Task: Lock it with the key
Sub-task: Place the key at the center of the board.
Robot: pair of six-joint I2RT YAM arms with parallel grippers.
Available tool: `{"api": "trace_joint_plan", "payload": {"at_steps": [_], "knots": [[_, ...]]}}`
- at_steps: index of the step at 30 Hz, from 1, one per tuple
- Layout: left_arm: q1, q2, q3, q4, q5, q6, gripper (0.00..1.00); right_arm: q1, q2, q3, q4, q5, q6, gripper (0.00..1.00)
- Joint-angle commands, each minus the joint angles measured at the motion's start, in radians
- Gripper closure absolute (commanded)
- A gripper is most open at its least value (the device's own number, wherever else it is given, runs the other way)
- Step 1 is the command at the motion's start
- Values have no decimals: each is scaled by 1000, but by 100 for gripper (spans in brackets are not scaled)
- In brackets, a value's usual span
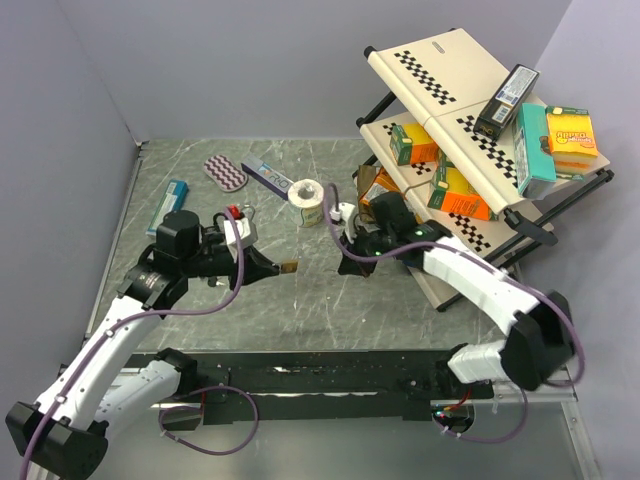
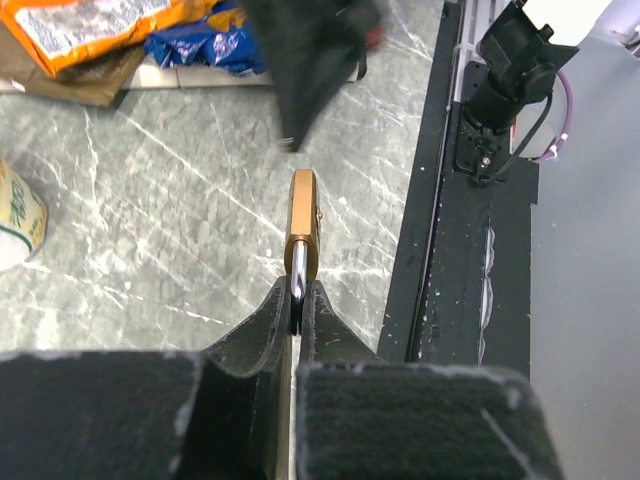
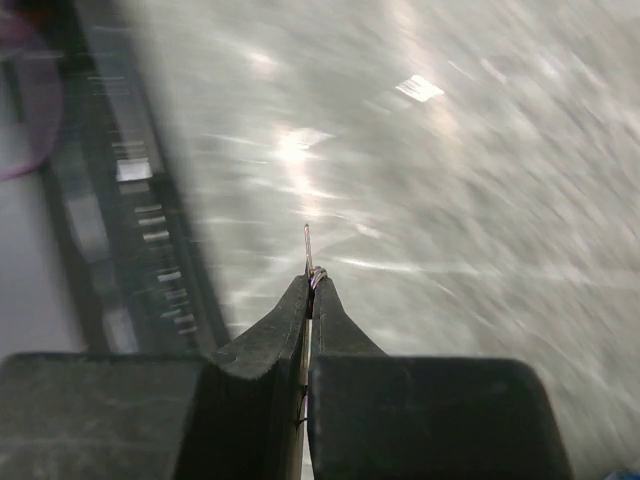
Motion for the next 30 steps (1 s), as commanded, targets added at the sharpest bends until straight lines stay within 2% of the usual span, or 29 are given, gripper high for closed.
{"api": "trace_joint_plan", "payload": {"at_steps": [1,2,5,14,22,30], "knots": [[8,-8,-3,93,-13,-41,99,-6,121,1,125,332,110,100],[9,-8,-3,97,-15,-54,99,-5,136,-7,156,414,123,100],[11,2,-11,117,-21,-84,99,-8,216,-13,200,534,152,100],[11,23,-31,118,-53,-117,99,-5,345,-45,318,650,170,100],[11,20,-52,115,-53,-120,99,-3,459,59,224,746,218,100],[9,37,-55,104,-51,-103,99,-3,502,100,185,811,255,100]]}}
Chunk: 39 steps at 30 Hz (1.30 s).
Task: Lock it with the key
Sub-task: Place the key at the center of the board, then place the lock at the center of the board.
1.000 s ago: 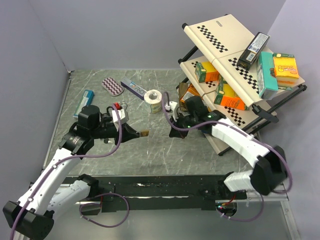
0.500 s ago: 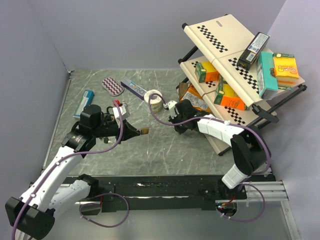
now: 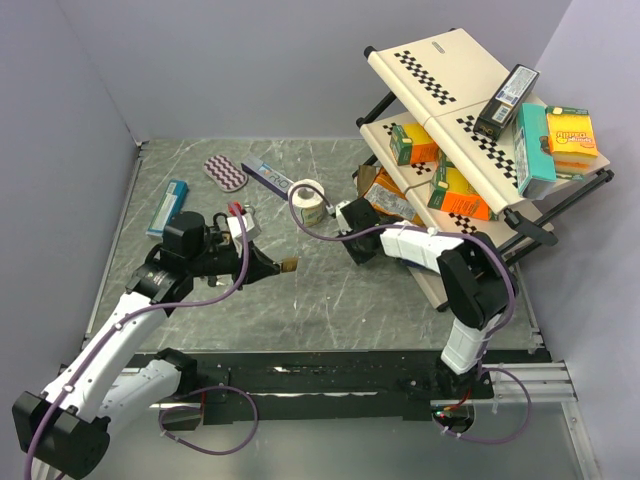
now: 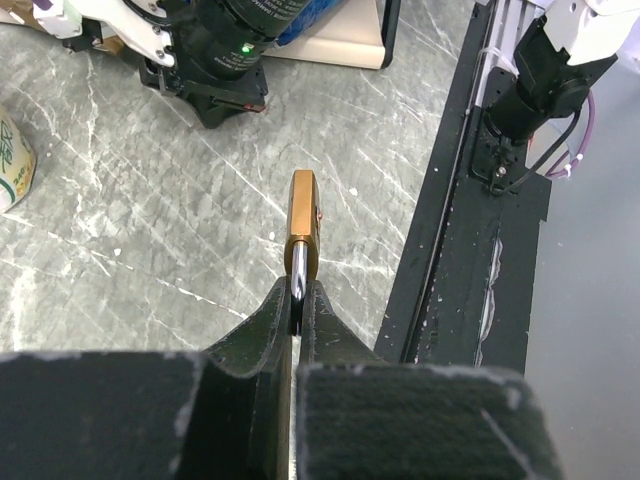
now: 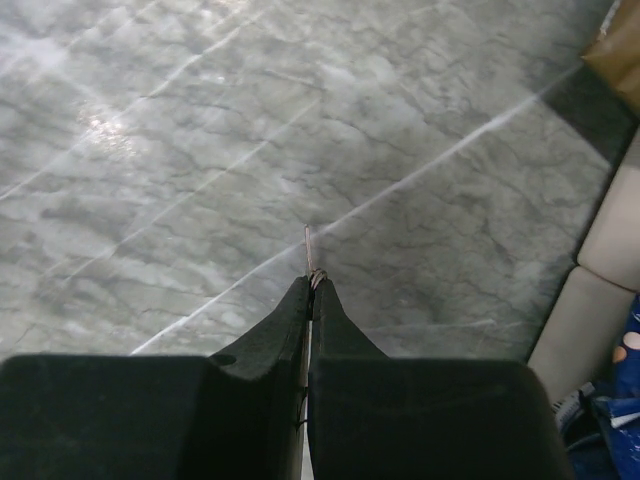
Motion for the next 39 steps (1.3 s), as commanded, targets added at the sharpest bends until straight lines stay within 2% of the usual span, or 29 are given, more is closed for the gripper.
{"api": "trace_joint_plan", "payload": {"at_steps": [1,5,6,8,9,16,21,24,27,29,34,39], "knots": [[2,4,4,40,11,0,99,-1,29,60,-39,60,38,100],[4,13,5,37,4,14,99,-3,40,68,-59,43,41,93],[4,16,7,34,2,20,99,1,37,62,-58,37,36,83],[4,13,5,34,0,18,99,-1,22,50,-50,22,35,75],[4,11,1,36,6,12,99,-1,16,47,-42,19,33,67],[14,10,-13,52,8,-68,99,1,-23,70,-59,-49,69,50],[80,66,11,-1,62,-160,99,39,-131,90,-61,-153,58,24],[129,143,36,-70,85,-204,99,63,-208,85,-42,-234,26,15],[154,250,92,-166,105,-187,99,100,-274,62,-7,-316,-64,7],[177,327,125,-205,196,-184,99,142,-291,74,-16,-354,-167,3],[197,416,142,-237,276,-203,99,204,-354,94,19,-438,-289,2],[199,456,145,-225,347,-247,99,281,-297,188,-33,-462,-307,2]]}}
